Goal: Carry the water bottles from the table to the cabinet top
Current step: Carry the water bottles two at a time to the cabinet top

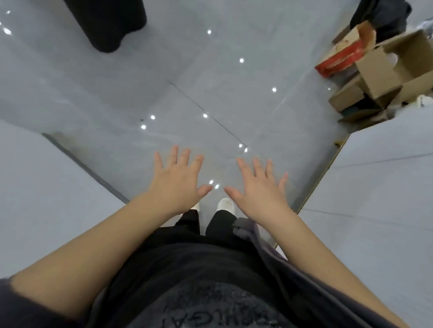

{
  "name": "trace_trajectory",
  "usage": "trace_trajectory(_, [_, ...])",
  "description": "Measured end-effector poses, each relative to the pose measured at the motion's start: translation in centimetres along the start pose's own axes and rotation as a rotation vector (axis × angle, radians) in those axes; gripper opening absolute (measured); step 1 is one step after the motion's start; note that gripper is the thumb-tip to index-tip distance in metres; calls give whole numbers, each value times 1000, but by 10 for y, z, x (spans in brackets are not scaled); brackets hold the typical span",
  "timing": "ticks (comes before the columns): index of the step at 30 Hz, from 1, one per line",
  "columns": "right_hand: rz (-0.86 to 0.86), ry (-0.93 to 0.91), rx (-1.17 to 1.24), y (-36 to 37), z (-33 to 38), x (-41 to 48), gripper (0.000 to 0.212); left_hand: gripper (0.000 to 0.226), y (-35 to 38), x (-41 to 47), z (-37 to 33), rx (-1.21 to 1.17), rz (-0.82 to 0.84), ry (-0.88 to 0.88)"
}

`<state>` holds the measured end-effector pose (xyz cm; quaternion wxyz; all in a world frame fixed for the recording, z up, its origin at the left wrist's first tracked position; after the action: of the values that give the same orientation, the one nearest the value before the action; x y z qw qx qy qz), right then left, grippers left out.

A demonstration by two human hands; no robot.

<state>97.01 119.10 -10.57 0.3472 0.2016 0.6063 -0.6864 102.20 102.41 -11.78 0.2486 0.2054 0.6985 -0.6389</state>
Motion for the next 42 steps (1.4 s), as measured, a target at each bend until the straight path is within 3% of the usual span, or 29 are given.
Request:
trace_trajectory(11, [120, -290, -234, -52, 85, 107, 74, 74, -17, 30, 66, -283, 83, -354])
trace_trajectory(19, [113, -482, -411, -133, 158, 201, 74, 74, -82, 90, 114, -413, 7, -555])
trace_trajectory(25, [163, -586, -509, -152, 217, 233, 74, 75, -99, 104, 154, -565, 13, -683])
trace_trajectory(33, [174, -624, -559, -152, 308, 261, 75, 75, -104, 119, 241, -612, -11, -724])
trace_trajectory(42, [148, -547, -479, -145, 469, 286, 76, 75, -125, 117, 427, -513, -18, -638])
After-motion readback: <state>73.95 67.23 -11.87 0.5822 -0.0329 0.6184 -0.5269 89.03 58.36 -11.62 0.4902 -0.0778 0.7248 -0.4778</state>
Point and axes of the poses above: each hand's wrist, its own x-axis towards the middle knuckle, its own y-axis out of the palm, z = x × y, the point moved 1 cm from there along x, towards the middle knuckle, and after that the axes turned 8 degrees about x, right-handed, at the moved point
